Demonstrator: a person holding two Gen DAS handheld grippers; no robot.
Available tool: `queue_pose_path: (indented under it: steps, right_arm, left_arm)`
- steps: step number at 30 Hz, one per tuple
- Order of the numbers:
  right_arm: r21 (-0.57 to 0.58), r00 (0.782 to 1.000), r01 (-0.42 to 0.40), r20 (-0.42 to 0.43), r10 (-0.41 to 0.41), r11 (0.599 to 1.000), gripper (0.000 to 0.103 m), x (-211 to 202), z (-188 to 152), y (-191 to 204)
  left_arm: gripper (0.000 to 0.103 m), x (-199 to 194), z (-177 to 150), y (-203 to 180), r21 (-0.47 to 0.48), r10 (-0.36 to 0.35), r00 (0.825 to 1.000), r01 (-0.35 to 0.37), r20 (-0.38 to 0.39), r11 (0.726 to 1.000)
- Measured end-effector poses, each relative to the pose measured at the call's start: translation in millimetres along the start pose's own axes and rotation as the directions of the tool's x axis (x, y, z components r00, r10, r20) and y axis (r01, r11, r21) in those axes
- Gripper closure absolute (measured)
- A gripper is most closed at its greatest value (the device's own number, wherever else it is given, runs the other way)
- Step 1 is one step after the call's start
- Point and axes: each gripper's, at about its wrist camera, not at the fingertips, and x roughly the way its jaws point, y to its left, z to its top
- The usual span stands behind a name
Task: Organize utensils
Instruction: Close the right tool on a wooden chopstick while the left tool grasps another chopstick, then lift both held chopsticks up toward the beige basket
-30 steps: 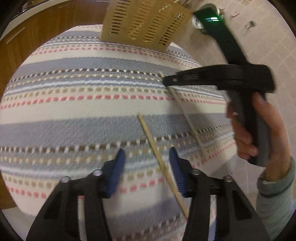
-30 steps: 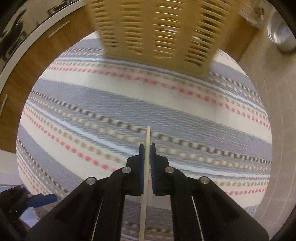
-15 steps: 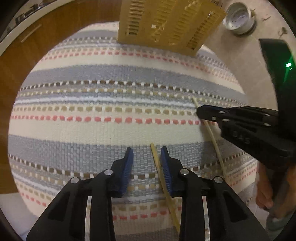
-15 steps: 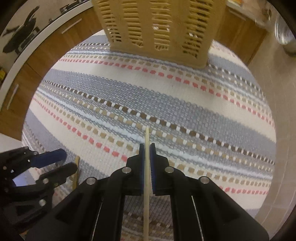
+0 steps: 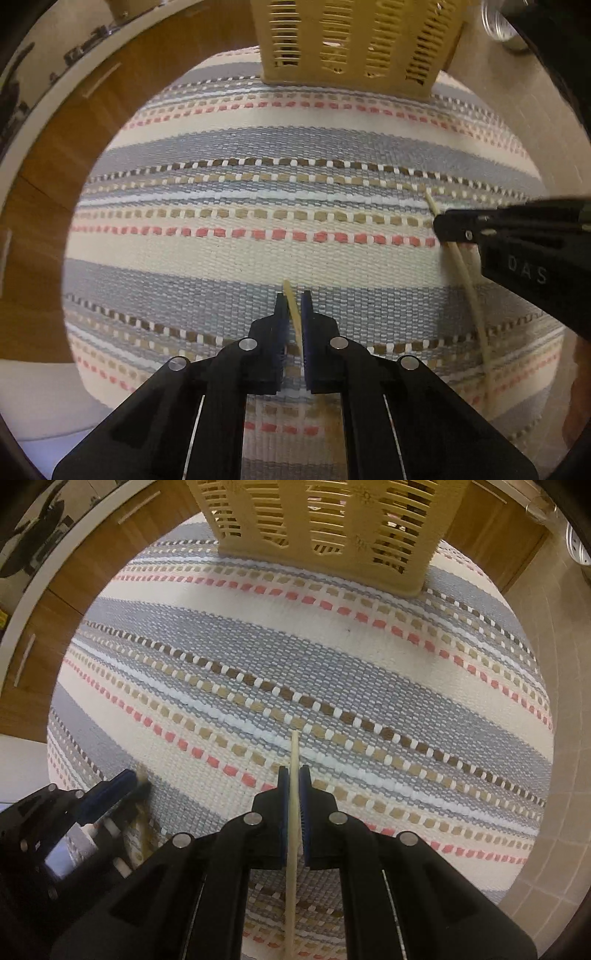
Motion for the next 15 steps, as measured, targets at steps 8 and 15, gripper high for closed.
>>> queue_pose_path:
  steps: [8,15]
  right_arm:
    - [0.029,0.997,-0.06,0.044,0.059,0.998,0.099,-22,-20,-18]
    - [-0.009,0.99,-0.057,0.131,0.058,0.998,0.099,-70,-43,-14]
  left_arm:
    - [0.099,-19,-10,53,-0.082,-0.22,0.969,0.229,0.109,0.97]
    - [0.1,-56,2,65,-0.048,-0.299,0.93,0.316,0.215,0.948]
